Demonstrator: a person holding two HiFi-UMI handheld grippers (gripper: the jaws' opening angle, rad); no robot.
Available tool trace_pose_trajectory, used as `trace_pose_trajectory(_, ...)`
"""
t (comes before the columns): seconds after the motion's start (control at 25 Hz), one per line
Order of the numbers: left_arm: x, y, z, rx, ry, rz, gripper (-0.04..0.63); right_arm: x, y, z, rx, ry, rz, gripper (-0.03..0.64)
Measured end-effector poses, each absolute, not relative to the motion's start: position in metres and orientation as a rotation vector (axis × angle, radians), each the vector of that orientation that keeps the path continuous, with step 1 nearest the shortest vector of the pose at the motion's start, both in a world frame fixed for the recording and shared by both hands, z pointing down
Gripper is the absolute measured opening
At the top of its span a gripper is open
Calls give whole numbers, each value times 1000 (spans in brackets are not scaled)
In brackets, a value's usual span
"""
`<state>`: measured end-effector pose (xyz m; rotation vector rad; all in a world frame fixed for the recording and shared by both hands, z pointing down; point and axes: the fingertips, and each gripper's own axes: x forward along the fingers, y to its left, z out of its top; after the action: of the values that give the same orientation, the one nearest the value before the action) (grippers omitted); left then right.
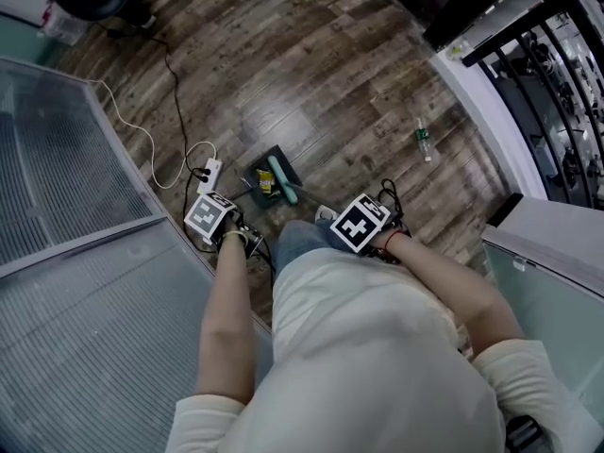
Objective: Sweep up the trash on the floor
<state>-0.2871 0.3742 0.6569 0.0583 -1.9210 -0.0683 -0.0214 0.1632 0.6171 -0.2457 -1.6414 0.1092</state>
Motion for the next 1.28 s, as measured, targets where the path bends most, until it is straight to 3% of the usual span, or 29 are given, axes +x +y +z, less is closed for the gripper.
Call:
trace_pose_trajectory(0.56,-289,350,652,164,-1898,-46,92,-2,104,601,-9,-1697,297,101)
trace_pose_trajectory(1.28,-286,189,636,514,-1827,78,92,85,16,556,565,-1753,779,101)
